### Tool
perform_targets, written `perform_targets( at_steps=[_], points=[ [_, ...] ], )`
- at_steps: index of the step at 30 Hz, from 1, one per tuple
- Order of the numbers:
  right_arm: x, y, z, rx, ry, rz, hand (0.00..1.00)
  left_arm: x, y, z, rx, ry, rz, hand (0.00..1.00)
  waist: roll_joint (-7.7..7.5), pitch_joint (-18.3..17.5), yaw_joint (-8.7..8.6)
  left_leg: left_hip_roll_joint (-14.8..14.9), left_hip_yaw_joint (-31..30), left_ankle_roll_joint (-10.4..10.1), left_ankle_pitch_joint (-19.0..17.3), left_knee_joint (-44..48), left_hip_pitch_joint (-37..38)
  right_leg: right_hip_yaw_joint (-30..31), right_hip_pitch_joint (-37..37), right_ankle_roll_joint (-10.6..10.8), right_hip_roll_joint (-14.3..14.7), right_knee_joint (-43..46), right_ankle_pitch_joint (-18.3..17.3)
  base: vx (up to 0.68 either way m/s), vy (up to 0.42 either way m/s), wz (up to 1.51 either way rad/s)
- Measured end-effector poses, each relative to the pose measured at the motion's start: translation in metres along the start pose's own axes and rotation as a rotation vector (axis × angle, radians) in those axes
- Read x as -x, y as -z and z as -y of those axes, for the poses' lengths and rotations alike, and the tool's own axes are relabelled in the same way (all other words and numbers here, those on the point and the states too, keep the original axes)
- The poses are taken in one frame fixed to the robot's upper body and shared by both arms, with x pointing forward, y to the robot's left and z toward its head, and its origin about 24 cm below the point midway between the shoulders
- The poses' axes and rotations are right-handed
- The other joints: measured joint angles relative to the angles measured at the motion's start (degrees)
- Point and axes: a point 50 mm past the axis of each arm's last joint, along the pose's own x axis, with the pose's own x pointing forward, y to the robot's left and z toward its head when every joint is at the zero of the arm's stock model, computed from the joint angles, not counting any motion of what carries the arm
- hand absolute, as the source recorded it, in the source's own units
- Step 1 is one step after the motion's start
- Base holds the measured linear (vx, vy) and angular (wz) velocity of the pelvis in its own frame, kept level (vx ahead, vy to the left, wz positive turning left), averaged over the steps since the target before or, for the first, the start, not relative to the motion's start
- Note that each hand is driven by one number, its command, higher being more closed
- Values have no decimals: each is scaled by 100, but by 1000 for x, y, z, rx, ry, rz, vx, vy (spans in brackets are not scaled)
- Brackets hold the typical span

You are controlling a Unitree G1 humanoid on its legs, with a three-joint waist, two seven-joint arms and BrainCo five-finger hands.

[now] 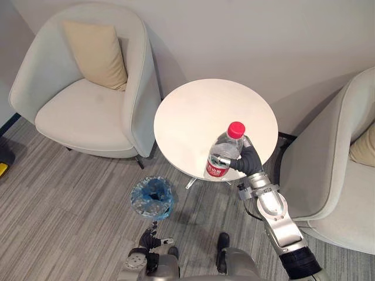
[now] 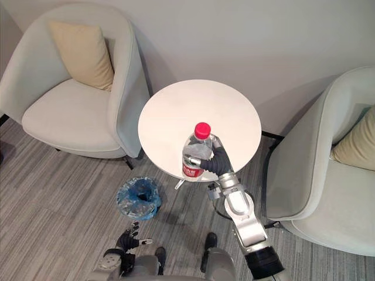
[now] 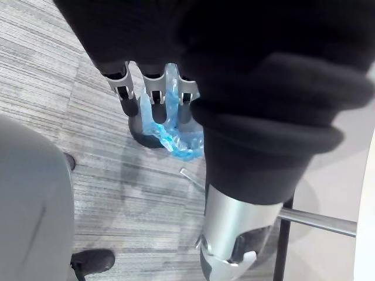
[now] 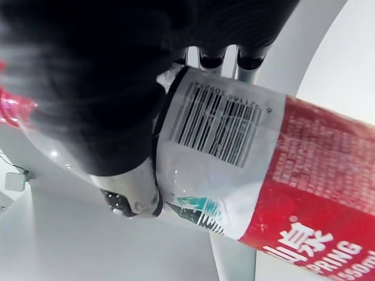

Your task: Gather rubbish on tea table into small bin, then transfer packed bag to large trash can.

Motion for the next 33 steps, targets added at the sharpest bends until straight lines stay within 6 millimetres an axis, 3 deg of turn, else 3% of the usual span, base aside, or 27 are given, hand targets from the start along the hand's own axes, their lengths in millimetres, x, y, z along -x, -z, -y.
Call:
perform_targets(
  at_steps=[3, 8, 9, 12, 15, 19, 21, 22, 23, 26, 28, 29, 33],
  points=[
    [4, 1, -1, -5, -4, -8, 100, 1, 4, 0, 1, 0, -10, 0, 1, -68, -9, -24, 46, 11, -6, 3, 91, 50, 12, 29, -46, 118, -29, -36, 25, -5],
    [11, 5, -6, 10, -16, -36, 100, 2, 6, 0, -3, 2, -19, 0, -9, -72, -24, -266, -110, 76, -228, 362, 200, 74, -54, 137, -373, 1026, -520, -52, 21, 15],
    [13, 6, -6, 17, -20, -42, 100, 2, 6, 0, -4, 1, -20, 0, -13, -86, -32, -325, -216, 82, -286, 483, 188, 192, -61, 215, -405, 1217, -624, -86, -8, 43],
    [13, 5, -6, 23, -20, -37, 100, 4, 11, -1, -8, 0, -35, 0, -125, -186, -282, -526, -695, 39, -221, 540, -43, 1310, -60, 426, -276, 1323, -934, -48, -51, 87],
    [13, 6, -3, 45, -26, -38, 100, 4, 12, 1, -4, 3, -39, 0, -4, -251, -280, -502, -1093, -58, -26, 480, -271, 1408, -52, 430, -117, 1140, -956, -38, -110, 69],
    [14, 7, 1, 48, -8, -43, 100, 5, 13, 6, 6, 12, -41, 0, 195, -309, -277, -379, -1683, -246, 276, 453, -621, 829, 186, 266, 37, 741, -851, -37, -123, 95],
    [14, 7, 3, 45, 6, -46, 100, 4, 11, 8, 9, 16, -36, 0, 243, -277, -298, -262, -1213, -179, 590, 477, -786, 607, 431, 141, 31, 454, -821, -33, -57, 120],
    [14, 7, 6, 45, 18, -46, 100, 3, 10, 10, 13, 20, -34, 0, 325, -254, -303, -46, -279, 145, 535, 425, -797, 359, 602, 28, 34, 275, -747, -74, -11, 89],
    [14, 8, 8, 43, 34, -50, 100, 3, 9, 11, 17, 20, -28, 0, 365, -264, -234, 257, 574, 295, 423, 376, -768, 199, 672, -7, 44, 244, -719, -76, -39, 77],
    [14, 7, 13, 38, 85, -44, 100, 5, 13, 14, -19, 38, -41, 0, 347, -280, -339, 554, 1764, 251, 472, -103, -515, -128, 866, 52, -145, -67, -671, -12, -28, 79],
    [17, 9, 23, 54, 132, -58, 100, 5, 14, 19, -25, 54, -41, 0, 524, -295, -310, 606, 1711, 160, 810, -114, -555, -132, 884, 140, -57, -6, -732, -18, 54, 35],
    [21, 11, 28, 62, 156, -73, 100, 5, 14, 19, -25, 54, -41, 0, 513, -286, -295, 578, 1642, 63, 928, -128, -557, -117, 929, 200, -70, 16, -783, -3, 49, 23],
    [25, 12, 28, 56, 174, -86, 100, 5, 14, 15, -42, 50, -43, 0, 419, -310, -325, 444, 1616, -3, 975, -270, -503, 88, 966, 253, -105, -110, -767, 70, 61, 10]
  ],
)
